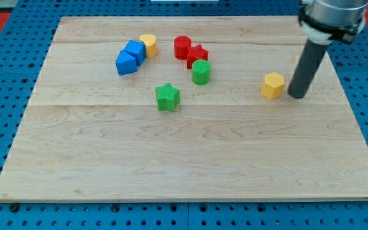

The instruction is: Move the yellow hexagon to the center of the board

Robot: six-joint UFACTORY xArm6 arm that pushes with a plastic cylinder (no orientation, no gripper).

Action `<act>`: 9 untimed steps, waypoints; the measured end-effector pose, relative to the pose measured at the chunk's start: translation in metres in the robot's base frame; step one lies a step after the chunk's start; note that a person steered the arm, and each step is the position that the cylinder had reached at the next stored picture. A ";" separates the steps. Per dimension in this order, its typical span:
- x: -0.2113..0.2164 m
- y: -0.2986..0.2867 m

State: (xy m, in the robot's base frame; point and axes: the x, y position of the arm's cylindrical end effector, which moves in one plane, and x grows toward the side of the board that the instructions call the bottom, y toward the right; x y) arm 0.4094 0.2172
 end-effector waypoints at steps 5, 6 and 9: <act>0.014 -0.212; 0.037 -0.211; 0.039 -0.305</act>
State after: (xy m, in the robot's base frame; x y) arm 0.4487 -0.0882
